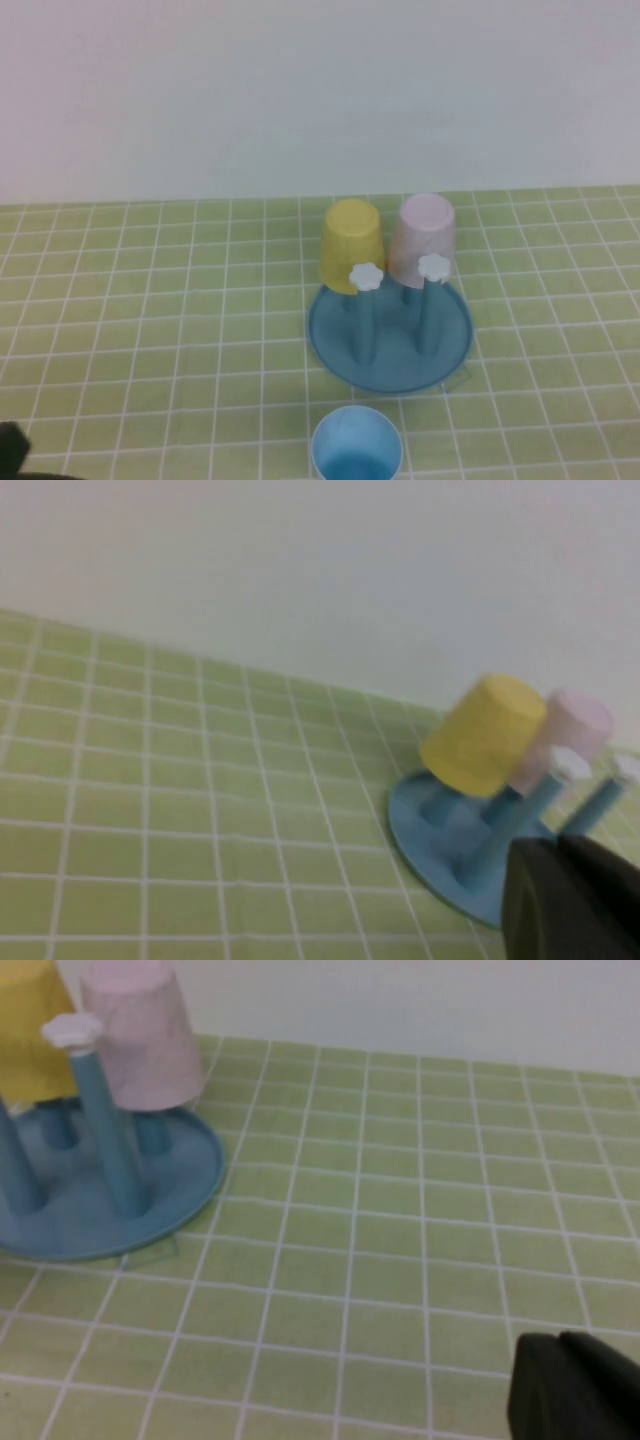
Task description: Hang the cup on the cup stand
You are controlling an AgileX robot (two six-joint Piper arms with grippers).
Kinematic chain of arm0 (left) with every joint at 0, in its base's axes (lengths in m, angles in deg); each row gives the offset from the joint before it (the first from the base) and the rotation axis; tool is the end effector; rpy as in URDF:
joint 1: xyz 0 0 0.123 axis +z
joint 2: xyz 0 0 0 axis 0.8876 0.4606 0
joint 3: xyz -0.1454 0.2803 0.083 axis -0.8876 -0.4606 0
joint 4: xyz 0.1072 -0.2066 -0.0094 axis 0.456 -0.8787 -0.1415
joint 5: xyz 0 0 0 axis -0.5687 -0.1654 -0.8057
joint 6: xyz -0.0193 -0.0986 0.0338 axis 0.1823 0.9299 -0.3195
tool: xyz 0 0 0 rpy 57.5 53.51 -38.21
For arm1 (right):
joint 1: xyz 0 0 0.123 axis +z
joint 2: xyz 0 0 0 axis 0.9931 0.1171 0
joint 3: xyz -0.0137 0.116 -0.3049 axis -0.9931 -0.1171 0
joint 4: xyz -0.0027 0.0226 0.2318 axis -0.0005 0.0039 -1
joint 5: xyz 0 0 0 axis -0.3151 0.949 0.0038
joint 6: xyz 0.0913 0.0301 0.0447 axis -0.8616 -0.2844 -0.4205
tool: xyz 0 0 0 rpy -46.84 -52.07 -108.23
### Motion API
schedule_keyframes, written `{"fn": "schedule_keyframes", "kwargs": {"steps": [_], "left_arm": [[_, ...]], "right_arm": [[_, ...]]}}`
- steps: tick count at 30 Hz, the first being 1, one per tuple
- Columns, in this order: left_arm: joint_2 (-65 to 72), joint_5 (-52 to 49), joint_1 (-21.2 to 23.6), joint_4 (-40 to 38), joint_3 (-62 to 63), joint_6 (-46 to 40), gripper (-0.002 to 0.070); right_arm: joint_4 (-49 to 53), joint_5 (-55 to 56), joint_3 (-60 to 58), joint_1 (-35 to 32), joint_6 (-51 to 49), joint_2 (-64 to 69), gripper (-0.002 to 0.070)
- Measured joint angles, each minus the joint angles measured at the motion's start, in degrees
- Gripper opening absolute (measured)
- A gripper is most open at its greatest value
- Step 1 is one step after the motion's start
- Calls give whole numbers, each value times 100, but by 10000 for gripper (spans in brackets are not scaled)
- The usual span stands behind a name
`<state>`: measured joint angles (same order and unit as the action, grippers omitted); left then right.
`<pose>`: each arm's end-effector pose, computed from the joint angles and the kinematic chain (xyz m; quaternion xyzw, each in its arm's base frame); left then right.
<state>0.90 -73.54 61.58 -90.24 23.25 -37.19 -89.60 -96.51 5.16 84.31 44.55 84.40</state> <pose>0.0050 -0.0283 0.2760 -0.0488 0.7532 -0.2274 0.6153 0.0073 0.0109 0.2384 -0.0760 0.8166 0.0192 0.5718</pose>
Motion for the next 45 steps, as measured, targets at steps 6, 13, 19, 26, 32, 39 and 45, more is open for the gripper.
{"fn": "schedule_keyframes", "kwargs": {"steps": [6,13,19,26,32,39,45], "left_arm": [[1378,-1127,0,-1060,816,-1256,34],[3389,-2522,0,-1145,2190,-2003,313],[5149,-3678,-66,-1229,3047,-2382,313],[6318,-2985,-1289,-1085,3472,-2122,302],[6982,-2104,-2568,-42,3668,-1335,302],[7679,-1637,-3271,928,4006,-583,359],[8218,-1488,-3337,1040,4151,-583,393]], "right_arm": [[-787,-23,0,0,760,460,-1],[-1037,-23,4,0,1043,499,-1],[-1134,-23,13,0,1057,499,-1],[-1157,-23,13,0,1066,499,-1],[-1161,-23,13,0,1066,499,-1],[-1170,-23,13,0,1066,499,-1],[-1170,-23,13,0,1066,499,-1]]}}
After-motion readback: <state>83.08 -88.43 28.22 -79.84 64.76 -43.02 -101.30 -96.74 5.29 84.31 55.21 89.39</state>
